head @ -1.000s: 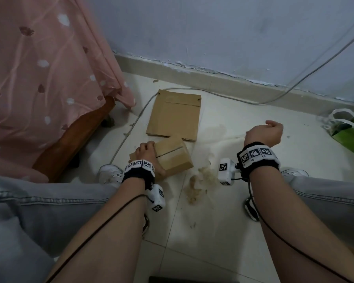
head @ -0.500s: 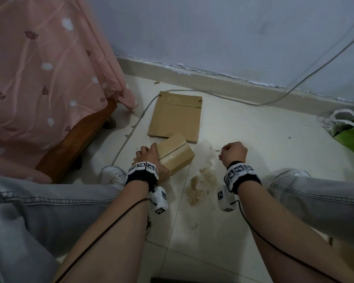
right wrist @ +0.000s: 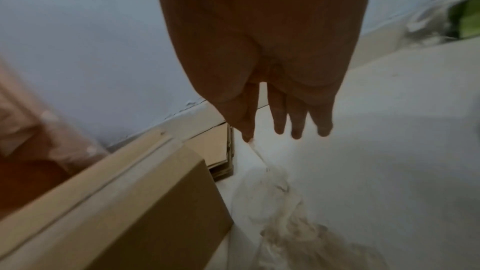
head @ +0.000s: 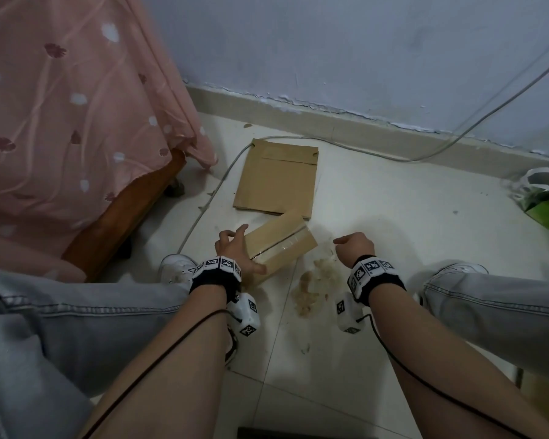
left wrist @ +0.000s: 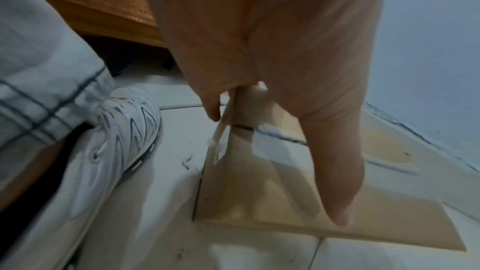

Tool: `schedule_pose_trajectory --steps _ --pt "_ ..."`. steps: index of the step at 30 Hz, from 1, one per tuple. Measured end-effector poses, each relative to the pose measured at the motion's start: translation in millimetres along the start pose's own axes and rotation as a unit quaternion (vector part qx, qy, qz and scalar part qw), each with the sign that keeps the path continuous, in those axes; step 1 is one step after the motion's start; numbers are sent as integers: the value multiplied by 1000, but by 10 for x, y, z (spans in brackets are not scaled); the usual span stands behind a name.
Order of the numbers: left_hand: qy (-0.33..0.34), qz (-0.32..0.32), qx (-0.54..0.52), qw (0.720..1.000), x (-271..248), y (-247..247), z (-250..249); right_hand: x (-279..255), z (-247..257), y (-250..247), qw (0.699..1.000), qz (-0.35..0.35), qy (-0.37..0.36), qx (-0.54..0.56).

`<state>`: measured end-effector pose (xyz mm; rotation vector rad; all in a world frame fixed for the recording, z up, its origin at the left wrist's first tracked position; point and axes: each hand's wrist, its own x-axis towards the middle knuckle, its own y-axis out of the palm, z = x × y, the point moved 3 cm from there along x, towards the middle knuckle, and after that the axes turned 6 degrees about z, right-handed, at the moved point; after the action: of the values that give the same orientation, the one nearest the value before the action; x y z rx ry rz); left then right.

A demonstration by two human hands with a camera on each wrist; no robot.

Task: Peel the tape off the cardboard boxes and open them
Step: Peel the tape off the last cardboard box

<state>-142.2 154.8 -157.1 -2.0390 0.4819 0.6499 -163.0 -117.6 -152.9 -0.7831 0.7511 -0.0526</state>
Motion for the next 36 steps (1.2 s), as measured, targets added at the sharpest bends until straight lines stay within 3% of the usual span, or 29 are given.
schedule_pose_trajectory --steps 4,7,12,18,22,29,36 --pt "-6 17 72 997 -63 60 58 50 -9 -119 996 -74 -19 42" --pt "-17 2 91 996 -96 71 38 57 40 -163 996 -82 -18 8" --pt "39 -18 13 999 -133 33 -16 -22 344 -81 997 -18 -76 28" --pt "90 -65 -93 989 -142 -390 -315 -237 833 22 985 67 -152 39" --pt "135 -96 -146 975 -205 -644 -599 -329 1202 29 985 73 -153 -43" --pt "145 -73 -55 985 -286 -469 -866 -473 1367 24 963 192 -178 61" --pt "138 -59 -24 988 -148 -351 -657 -363 1064 155 959 213 -149 115"
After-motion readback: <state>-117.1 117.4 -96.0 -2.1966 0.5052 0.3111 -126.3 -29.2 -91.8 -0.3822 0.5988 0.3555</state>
